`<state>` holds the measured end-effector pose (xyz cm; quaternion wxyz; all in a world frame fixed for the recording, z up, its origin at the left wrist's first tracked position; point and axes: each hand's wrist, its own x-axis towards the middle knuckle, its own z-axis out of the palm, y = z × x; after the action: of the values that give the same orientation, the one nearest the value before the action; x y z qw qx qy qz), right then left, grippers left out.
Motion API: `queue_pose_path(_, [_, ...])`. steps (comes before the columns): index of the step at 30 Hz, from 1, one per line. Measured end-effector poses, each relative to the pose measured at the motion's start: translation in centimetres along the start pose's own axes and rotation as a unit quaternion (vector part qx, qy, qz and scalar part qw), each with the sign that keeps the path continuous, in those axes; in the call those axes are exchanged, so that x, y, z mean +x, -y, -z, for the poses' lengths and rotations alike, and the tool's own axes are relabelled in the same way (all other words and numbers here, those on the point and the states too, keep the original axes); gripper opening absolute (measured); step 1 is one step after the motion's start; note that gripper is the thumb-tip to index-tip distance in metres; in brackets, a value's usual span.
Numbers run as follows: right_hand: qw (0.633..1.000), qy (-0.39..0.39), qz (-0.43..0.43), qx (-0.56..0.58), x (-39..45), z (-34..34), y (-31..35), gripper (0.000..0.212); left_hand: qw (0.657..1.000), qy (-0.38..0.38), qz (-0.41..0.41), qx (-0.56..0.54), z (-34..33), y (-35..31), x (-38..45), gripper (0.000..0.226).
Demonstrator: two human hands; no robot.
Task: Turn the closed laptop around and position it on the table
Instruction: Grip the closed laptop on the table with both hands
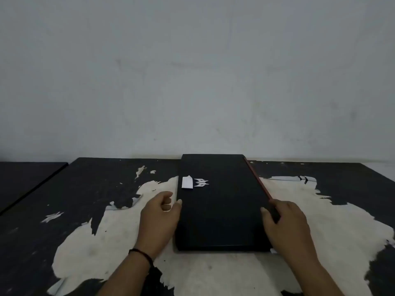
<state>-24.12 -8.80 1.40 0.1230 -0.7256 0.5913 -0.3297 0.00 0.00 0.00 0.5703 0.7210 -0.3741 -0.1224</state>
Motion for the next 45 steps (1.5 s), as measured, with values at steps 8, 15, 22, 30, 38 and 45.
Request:
queue_pose_path(8, [0.994,0.028,-0.096,-0.042,0.6,-0.5,-1.6,0.052,0.992,0.017,0.044,0.114,-1.4,0.4,-0.6,0.045])
queue_pose_path(15, [0.986,0.078,-0.142,-0.031,0.9,-0.4,-2.5,0.06,0.982,0.064,0.106,0.145,-0.8,-0.9,0.0,0.049])
queue_pose_path(22, [0.984,0.082,-0.159,-0.015,0.9,-0.2,-2.4,0.056,0.967,0.123,0.218,0.045,-0.2,-2.1,0.1,0.046])
queue_pose_path(30, [0.984,0.04,-0.159,0.064,1.1,0.1,-2.7,0.048,0.933,0.163,0.301,-0.11,0.5,-2.3,0.2,0.051])
queue_pose_path(38, [0.854,0.022,-0.28,0.438,0.6,-0.5,-2.6,0.01,0.872,0.174,0.363,-0.277,-0.2,-1.7,0.1,0.031])
queue_pose_path(45, [0.834,-0.007,-0.278,0.476,0.6,-1.1,-3.2,0.009,0.87,0.21,0.333,-0.297,0.3,-1.0,-0.6,0.031])
